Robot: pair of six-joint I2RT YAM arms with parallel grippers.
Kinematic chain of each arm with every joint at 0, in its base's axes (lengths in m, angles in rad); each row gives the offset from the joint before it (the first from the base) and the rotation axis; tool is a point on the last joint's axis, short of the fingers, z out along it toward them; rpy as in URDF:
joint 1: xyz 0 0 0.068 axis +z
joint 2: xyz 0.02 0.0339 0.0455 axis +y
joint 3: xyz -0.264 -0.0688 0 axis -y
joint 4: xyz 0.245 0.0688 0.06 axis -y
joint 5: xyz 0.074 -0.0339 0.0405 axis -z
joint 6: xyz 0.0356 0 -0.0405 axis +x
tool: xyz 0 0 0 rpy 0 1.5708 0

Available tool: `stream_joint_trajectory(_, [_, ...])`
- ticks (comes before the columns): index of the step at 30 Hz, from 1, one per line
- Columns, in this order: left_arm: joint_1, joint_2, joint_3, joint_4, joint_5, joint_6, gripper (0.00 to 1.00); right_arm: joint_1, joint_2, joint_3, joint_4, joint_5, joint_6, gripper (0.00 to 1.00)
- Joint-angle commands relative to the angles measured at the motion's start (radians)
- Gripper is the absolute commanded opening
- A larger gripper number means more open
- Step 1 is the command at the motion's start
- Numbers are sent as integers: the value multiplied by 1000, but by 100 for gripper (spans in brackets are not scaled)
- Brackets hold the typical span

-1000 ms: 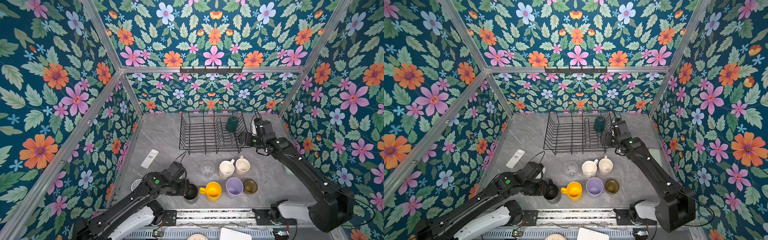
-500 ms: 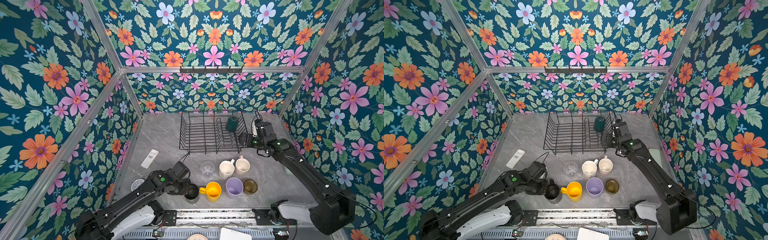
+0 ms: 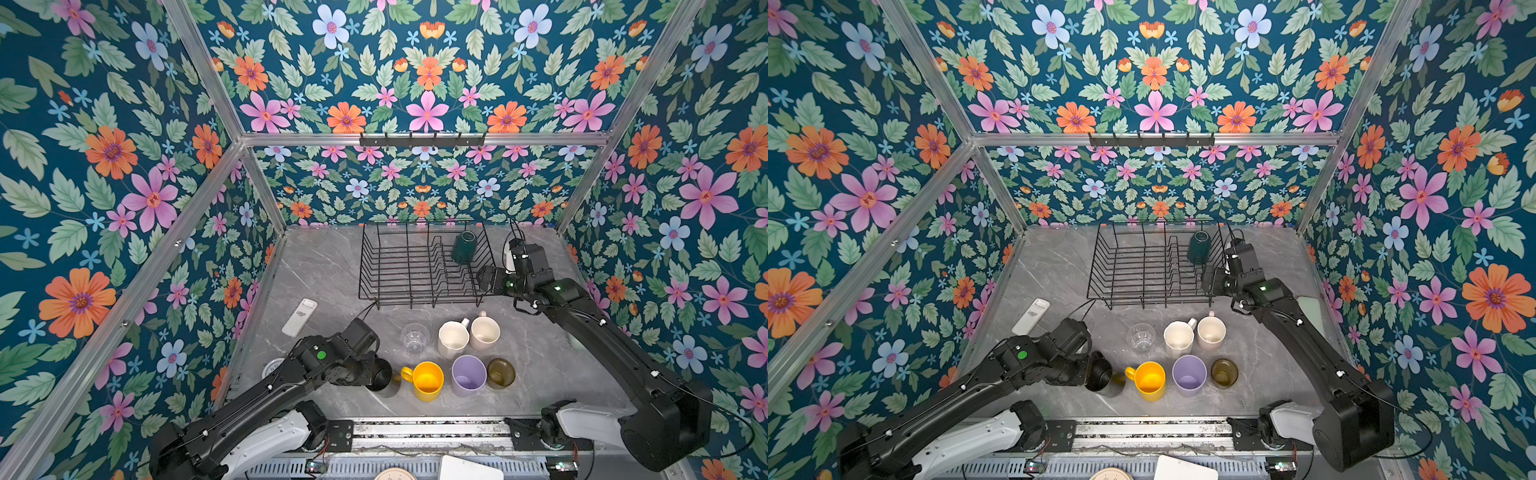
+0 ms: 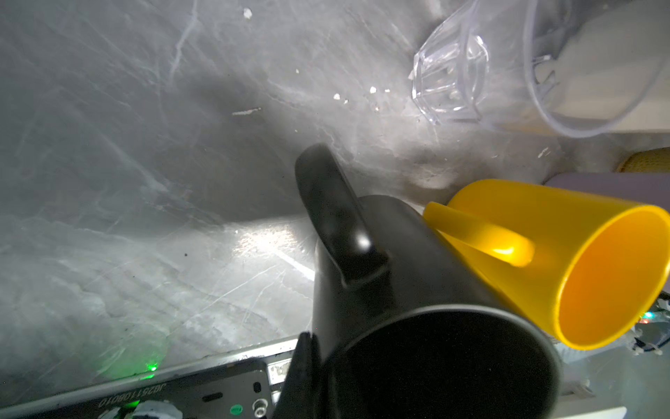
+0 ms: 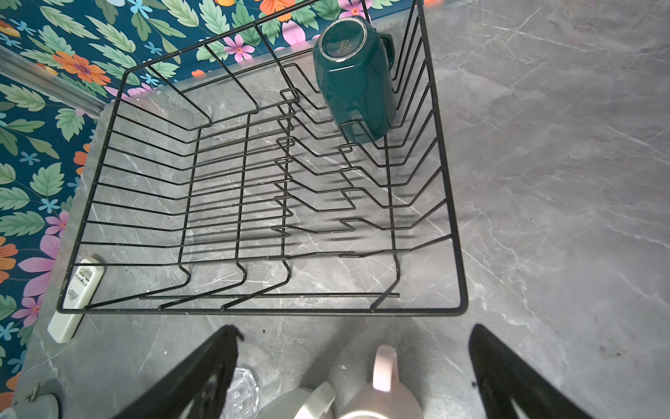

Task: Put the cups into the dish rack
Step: 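Lift the black mug over the rack while the right gripper moves toward it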

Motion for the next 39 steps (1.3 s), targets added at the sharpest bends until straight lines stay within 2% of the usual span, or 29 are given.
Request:
stream_joint_trajectory(1, [0, -5, 69, -85, -94, 25, 0, 1, -2, 3, 34, -19, 7, 98])
stream_joint_trajectory(5, [0, 0, 217, -186, -202, 79, 0, 1, -11, 15, 40, -52, 7, 98])
stream_joint_trajectory(9, [0, 13, 370, -236, -381, 145, 0, 1, -34, 25, 44, -86, 7, 98])
stream_joint_trajectory(13, [0, 32, 461, -152, -467, 272, 0, 2, -64, 27, 70, -152, 0, 98])
stream_joint_trajectory(17, [0, 32, 425, 25, -490, 384, 0, 2, -92, 38, 84, -241, -32, 97])
stream_joint_trajectory(21, [1, 29, 368, 200, -450, 452, 0, 1, -108, 54, 92, -350, -56, 97])
stream_joint_trajectory(31, [15, -52, 252, 584, -359, 566, 0, 1, -117, 10, 282, -696, -28, 97])
stream_joint_trajectory(36, [66, -62, 220, 727, -238, 584, 0, 1, -101, -5, 347, -847, -8, 97])
stream_joint_trajectory(39, [170, -34, 210, 776, -90, 542, 0, 2, -98, -15, 361, -880, -1, 97])
